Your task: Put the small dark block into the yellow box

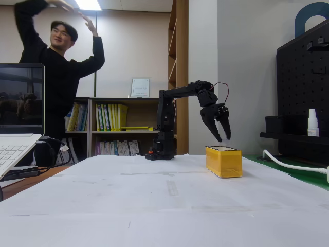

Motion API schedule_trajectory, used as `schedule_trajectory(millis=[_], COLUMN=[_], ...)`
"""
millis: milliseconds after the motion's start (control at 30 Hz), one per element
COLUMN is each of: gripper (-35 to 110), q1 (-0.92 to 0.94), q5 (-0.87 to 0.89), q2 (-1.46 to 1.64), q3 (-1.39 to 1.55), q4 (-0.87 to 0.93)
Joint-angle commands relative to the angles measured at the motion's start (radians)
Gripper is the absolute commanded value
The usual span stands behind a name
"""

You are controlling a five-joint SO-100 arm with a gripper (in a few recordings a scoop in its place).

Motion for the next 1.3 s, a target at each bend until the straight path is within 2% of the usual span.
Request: schedule_trajectory(millis=[0, 133, 267, 433, 633, 867, 967, 1100, 1267], gripper=[30, 34, 34, 37, 41, 41, 11, 0, 0], q1=[0.005, 0.021, 0.057, 0.195, 0.445, 0.541, 0.571, 0.575, 0.58], q5=[-0.017, -0.018, -0.063, -0.163, -0.379, -0.528, -0.552, -0.532, -0.503], q2=[-0.015, -0.103, -0.318, -0.624, -1.063, -1.462, -1.583, -1.669, -1.684], q3=[0.014, 0.026, 0.029, -0.084, -0.597, -1.221, -1.402, -1.516, -1.542], q4=[0.008, 0.012, 0.058, 0.146, 0.078, -0.038, -0.075, -0.074, 0.049])
